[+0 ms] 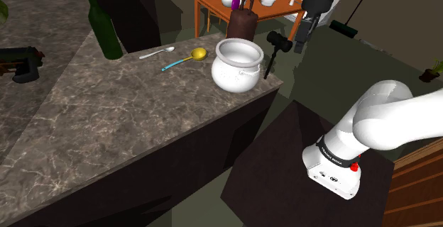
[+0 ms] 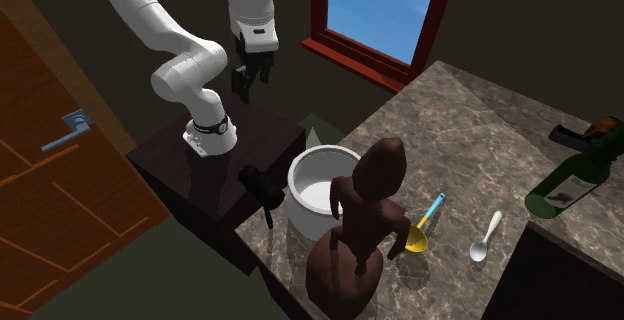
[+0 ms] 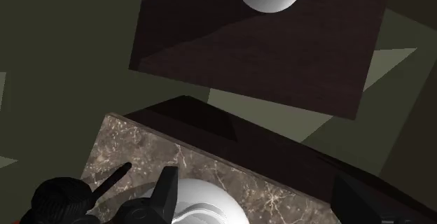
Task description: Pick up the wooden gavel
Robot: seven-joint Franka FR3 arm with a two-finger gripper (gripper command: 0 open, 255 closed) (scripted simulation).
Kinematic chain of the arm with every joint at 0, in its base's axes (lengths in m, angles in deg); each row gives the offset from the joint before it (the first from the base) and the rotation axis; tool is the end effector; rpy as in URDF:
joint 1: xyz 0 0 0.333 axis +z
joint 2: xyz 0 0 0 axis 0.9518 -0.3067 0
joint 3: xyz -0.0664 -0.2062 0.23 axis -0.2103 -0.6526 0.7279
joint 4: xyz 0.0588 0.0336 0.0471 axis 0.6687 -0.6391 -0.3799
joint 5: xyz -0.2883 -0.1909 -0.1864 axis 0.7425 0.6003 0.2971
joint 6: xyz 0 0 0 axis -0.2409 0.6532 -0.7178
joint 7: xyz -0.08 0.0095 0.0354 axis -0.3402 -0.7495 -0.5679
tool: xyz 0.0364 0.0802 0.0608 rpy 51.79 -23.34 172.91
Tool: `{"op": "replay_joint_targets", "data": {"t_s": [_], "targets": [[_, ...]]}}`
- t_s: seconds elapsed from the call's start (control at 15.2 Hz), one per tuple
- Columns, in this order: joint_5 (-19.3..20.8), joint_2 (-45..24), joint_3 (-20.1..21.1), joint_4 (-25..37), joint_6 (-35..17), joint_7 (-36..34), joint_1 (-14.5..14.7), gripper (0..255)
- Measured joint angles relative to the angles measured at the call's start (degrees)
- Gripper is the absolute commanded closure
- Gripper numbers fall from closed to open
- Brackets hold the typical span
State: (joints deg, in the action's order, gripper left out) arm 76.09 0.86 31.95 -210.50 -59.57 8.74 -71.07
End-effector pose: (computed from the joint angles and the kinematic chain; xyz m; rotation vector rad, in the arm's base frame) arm 0.3044 -0.0125 0.5443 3.0879 0.2525 -0.1885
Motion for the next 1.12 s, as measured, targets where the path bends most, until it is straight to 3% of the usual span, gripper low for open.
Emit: {"op": "replay_joint_targets", "data": {"t_s": [0.26,0.79,1.12], "targets": [[1.05,-2.97,-2.16,0.78,-2.49,1.71,-0.89,0],[2.39,-18.04,-9.64,8.17,-11.23,8.03,-3.12,0],[0.95,-27.83,-13.89,14.45,-15.12,12.52,-4.06,0]]}}
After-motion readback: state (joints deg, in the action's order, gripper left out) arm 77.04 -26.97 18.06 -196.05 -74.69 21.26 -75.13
